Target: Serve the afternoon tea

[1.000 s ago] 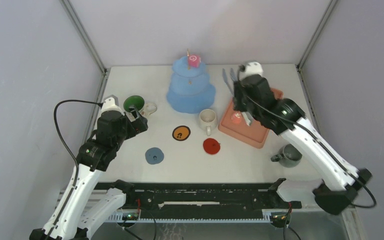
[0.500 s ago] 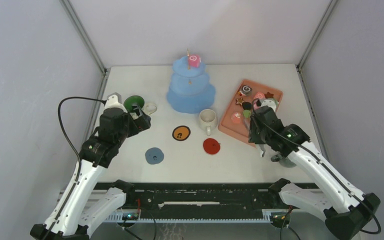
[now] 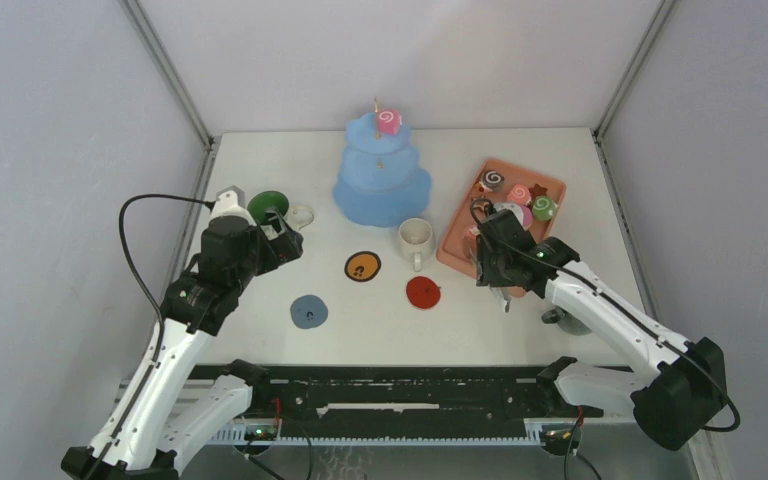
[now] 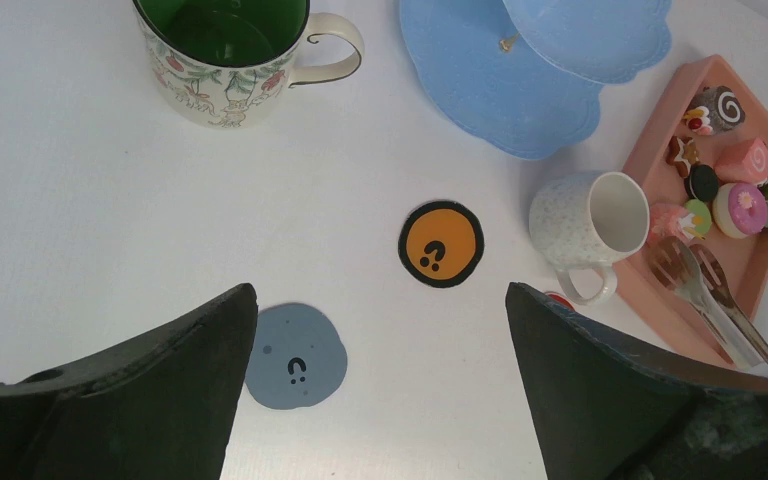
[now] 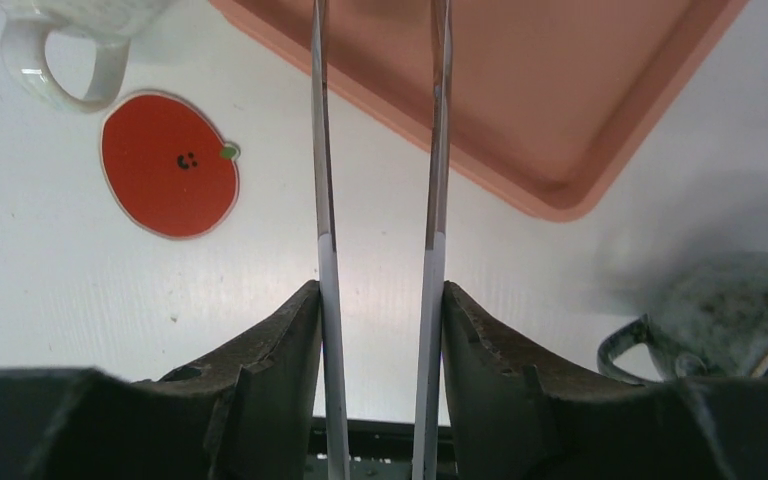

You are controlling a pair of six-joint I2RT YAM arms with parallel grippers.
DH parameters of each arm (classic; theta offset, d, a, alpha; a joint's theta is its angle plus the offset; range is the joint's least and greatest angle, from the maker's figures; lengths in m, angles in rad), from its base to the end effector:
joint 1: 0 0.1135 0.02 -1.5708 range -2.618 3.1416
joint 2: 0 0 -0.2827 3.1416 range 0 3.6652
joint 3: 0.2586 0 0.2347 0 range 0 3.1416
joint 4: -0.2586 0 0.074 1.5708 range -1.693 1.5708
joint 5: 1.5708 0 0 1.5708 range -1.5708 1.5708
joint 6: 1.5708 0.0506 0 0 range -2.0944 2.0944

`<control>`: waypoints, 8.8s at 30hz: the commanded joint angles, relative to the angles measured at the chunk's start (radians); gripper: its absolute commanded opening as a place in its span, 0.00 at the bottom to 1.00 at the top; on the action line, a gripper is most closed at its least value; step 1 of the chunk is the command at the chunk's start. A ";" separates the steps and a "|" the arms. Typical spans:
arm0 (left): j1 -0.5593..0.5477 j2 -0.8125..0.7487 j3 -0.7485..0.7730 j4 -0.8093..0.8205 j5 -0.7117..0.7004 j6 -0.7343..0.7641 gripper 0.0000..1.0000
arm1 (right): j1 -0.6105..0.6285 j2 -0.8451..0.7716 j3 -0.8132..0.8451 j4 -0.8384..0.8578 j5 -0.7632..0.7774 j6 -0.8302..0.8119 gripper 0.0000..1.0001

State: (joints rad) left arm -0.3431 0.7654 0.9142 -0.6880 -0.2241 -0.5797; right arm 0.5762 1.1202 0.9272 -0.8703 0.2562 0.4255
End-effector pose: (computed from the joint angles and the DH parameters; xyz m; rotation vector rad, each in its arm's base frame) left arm 0.1332 -0.0357 0.3390 -0.3821 2.0764 -0.3196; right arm 0.1670 0.0932 0.2759 -0.1081 2.5762 0.0297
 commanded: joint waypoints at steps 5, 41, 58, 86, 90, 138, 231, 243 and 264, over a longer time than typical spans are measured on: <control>0.009 -0.003 0.000 0.033 0.012 -0.017 0.98 | 0.002 0.064 0.002 0.147 0.061 -0.017 0.54; 0.009 -0.020 0.026 -0.010 -0.047 0.029 0.98 | 0.159 0.079 0.457 0.059 -0.007 -0.091 0.00; 0.009 -0.036 0.024 -0.045 -0.052 0.029 0.99 | 0.217 0.370 0.800 0.203 -0.064 -0.211 0.00; 0.010 0.050 0.061 -0.033 -0.061 0.052 0.99 | 0.183 0.709 1.082 0.122 0.087 -0.191 0.07; 0.009 0.050 0.064 -0.033 -0.060 0.053 0.99 | 0.182 0.717 1.083 0.122 0.082 -0.195 0.27; 0.009 -0.050 0.024 -0.073 -0.068 0.047 0.99 | 0.315 0.115 0.539 0.262 0.151 -0.150 0.49; 0.010 0.026 0.034 -0.008 -0.023 0.022 0.98 | -0.166 -0.050 0.253 0.015 -0.029 -0.073 0.37; 0.009 0.004 0.029 -0.015 -0.037 0.027 0.98 | -0.094 0.036 0.554 0.070 -0.053 -0.123 0.36; 0.009 -0.050 0.038 -0.072 -0.082 0.021 0.98 | 0.045 0.459 0.882 0.170 -0.114 -0.172 0.38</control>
State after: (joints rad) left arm -0.3416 0.7406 0.9169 -0.7586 -0.2779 -0.5594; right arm 0.6220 1.5780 1.7309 -0.7792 0.1539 0.2737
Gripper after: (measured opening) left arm 0.983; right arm 0.442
